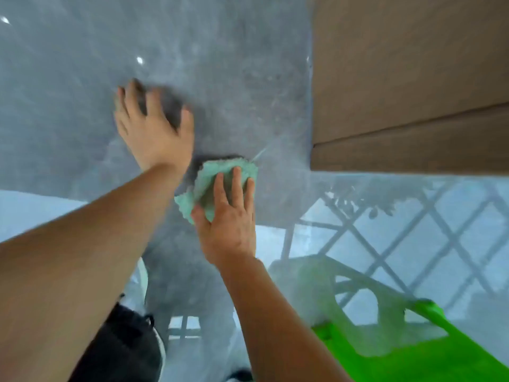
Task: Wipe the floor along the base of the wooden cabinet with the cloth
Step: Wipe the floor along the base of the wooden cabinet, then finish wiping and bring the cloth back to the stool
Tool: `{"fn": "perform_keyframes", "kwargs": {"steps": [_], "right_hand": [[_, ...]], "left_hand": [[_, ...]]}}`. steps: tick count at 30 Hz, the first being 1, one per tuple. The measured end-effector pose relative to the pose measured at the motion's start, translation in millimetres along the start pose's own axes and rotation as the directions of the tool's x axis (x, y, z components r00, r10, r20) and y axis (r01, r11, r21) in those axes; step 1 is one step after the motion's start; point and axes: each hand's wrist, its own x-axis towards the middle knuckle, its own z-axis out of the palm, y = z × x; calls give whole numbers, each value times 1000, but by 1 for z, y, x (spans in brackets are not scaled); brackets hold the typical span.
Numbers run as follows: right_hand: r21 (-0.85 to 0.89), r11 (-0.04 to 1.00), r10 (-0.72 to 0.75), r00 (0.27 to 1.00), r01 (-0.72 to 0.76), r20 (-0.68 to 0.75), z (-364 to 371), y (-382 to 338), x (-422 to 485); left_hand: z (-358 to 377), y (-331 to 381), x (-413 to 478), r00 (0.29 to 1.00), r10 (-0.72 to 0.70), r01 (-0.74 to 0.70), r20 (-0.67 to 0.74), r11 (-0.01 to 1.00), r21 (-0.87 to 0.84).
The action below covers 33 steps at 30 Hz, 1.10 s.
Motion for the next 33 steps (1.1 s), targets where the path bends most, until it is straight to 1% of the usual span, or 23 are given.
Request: {"fn": "perform_keyframes", "kwargs": {"steps": [2,3,4,5,6,7,8,9,10,11,12,14,15,16,17,19,21,23,25,27,29,32,33], "right_hand": [[40,999,13,991,-19,132,7,10,-38],[101,992,52,979,-73,197,8,19,-59],[230,954,133,959,-192,250,7,26,-83],[391,847,245,917,-360,314,4,32,-109],[540,676,335,862,-502,381,-2,38,-138],[653,492,375,817,-576,438,-8,43,-169],[734,319,383,790,-599,478,-16,45,-200],[781,197,391,778,-593,493,-28,44,-227],[812,131,396,781,-569,484,-42,40,-252],[838,113,401,797,-533,453,-59,34,-275],[859,124,404,816,-497,414,-79,28,-297],[888,167,408,850,-429,334,-126,13,-341],[898,220,413,871,-380,267,-151,6,-362],[893,313,421,890,-324,175,-177,1,-382],[857,442,415,907,-265,67,-201,-5,-402],[703,697,365,914,-141,-178,-244,-9,-444],[535,840,338,857,-89,-388,-277,0,-486],[459,881,378,759,-118,-530,-297,23,-524],[399,898,407,694,-185,-594,-305,55,-553],[392,873,476,687,-291,-549,-298,82,-568],[441,819,563,658,-365,-500,-286,99,-570],[500,799,592,581,-334,-559,-272,108,-565],[526,787,610,529,-322,-590,-271,109,-563]], "left_hand": [[-5,-8,-109,986,-128,129,109,992,-2],[-14,-12,-151,952,-235,247,197,968,-35],[-23,-16,-181,887,-338,381,315,921,-85],[-31,-21,-202,787,-422,530,450,836,-144],[-41,-25,-217,659,-474,684,584,700,-205],[-58,-25,-231,531,-482,803,697,549,-233],[-78,-22,-248,419,-463,880,781,418,-225],[-98,-17,-268,339,-418,917,843,347,-196],[-118,-12,-287,292,-360,924,886,345,-164],[-140,-4,-304,261,-285,922,922,355,-151],[-163,5,-319,256,-219,918,941,361,-165],[-207,28,-347,259,-172,928,951,316,-195],[-228,44,-362,267,-144,931,953,295,-216],[-247,61,-378,262,-88,932,961,281,-228],[-265,79,-393,230,-33,942,973,260,-214],[-296,121,-426,120,69,964,990,230,-133],[-318,163,-458,-2,175,964,985,262,-44],[-328,200,-496,-99,242,935,965,355,6],[-323,227,-537,-155,194,867,969,497,39],[-311,237,-569,-119,60,790,991,610,58],[-294,236,-587,-79,-25,727,997,683,75],[-275,233,-592,-32,-22,686,999,727,38],[-271,234,-593,-55,1,676,998,736,36]]}}
